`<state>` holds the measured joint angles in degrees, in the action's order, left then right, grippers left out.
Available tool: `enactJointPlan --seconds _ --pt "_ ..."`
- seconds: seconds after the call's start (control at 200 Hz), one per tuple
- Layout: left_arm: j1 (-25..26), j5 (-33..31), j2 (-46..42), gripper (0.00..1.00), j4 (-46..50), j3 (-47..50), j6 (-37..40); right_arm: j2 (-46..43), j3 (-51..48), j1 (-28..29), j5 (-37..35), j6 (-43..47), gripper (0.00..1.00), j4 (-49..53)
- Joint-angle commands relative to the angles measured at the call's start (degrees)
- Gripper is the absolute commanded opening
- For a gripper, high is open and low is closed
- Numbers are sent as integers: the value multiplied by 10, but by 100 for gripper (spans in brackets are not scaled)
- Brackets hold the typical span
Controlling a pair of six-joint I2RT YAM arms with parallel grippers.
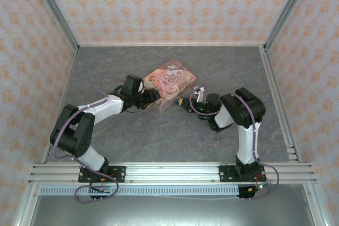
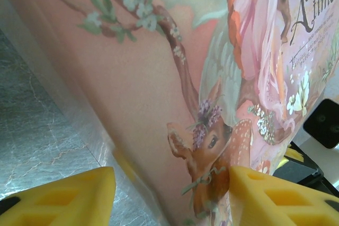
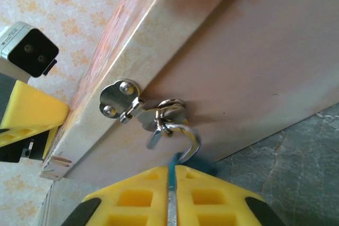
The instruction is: Unlock a padlock with a key
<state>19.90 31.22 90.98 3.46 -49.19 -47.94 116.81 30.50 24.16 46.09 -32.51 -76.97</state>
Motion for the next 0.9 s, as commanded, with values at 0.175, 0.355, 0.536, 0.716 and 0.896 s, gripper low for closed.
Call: enactJointPlan --seconds 0.175,0.355,0.536,0.716,0.896 --pt "6 -36 9 57 99 8 19 -13 1 -4 -17 -7 1 -25" --pt "7 -36 9 57 99 8 19 -18 -10 -12 -22 3 20 -25" --pt "5 -39 9 57 104 6 22 -25 -12 -21 -4 15 42 -33" --pt "1 -40 8 57 104 9 23 -11 11 -20 17 12 53 -34" --pt "-1 -41 7 57 106 10 25 9 35 -18 27 5 56 -33"
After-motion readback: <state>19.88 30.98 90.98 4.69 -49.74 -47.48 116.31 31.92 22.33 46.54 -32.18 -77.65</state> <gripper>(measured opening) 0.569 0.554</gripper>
